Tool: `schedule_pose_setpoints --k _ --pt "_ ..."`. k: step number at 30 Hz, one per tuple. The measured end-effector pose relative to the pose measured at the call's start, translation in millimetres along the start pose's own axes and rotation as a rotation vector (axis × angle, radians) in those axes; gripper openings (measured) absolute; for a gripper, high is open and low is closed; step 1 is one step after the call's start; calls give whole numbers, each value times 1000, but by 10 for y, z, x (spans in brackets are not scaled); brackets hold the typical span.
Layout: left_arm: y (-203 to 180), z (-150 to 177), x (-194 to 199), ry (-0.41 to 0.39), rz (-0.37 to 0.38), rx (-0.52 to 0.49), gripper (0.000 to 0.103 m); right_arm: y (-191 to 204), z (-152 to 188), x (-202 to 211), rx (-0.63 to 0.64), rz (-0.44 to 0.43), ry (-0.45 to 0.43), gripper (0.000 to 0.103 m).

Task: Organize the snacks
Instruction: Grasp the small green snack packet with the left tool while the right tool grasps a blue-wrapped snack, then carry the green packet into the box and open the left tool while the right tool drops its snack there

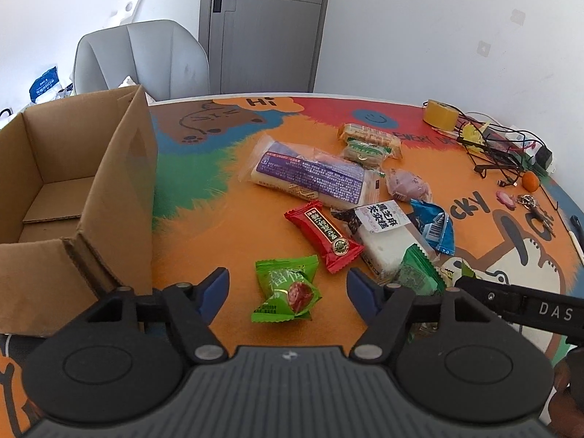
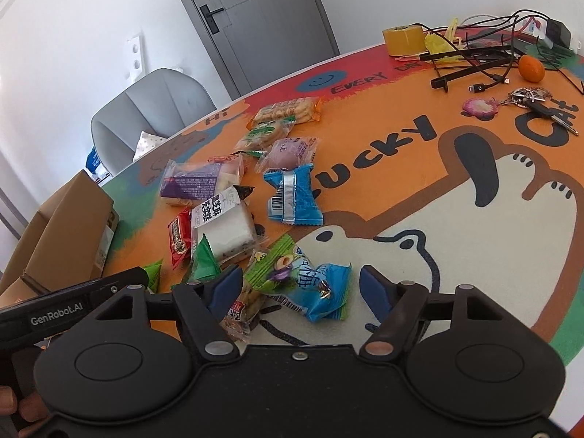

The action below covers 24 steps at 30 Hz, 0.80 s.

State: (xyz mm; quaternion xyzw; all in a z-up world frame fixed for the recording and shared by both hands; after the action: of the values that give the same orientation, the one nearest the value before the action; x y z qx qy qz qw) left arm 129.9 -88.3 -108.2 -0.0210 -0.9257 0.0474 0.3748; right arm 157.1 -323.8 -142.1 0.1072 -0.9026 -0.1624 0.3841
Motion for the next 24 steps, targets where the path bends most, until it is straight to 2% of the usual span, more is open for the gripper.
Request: schedule_pose_setpoints --k 6,10,12,14,17,24 --pt "11 47 -164 36 -20 16 61 -36 0 11 20 10 -8 54" --pt "2 69 -163 13 -40 7 54 -81 19 41 3 -2 -18 47" --pt "-8 75 -152 5 -50 -2 35 -96 33 58 -4 -8 -29 41" --pt "-9 73 -142 5 -36 0 34 -99 27 87 -8 -16 -37 35" --pt "7 63 -83 -6 -21 13 28 -90 19 126 -14 -21 -43 34" --pt "39 -18 132 -58 -15 29 28 46 -25 240 7 -35 -82 32"
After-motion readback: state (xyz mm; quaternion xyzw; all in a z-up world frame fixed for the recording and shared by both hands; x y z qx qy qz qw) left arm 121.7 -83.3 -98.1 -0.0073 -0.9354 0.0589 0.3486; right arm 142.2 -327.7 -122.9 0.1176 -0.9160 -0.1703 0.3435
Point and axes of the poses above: each gripper's, at about its wrist camera, not at the fingertips, and x roughly against the way its jaws point, y to its left, z to its underside, the point moved 2 cm from there along -x, roughly the way its jaws point, and after that the axes turned 2 degrees about y, right-handed, at the moved point
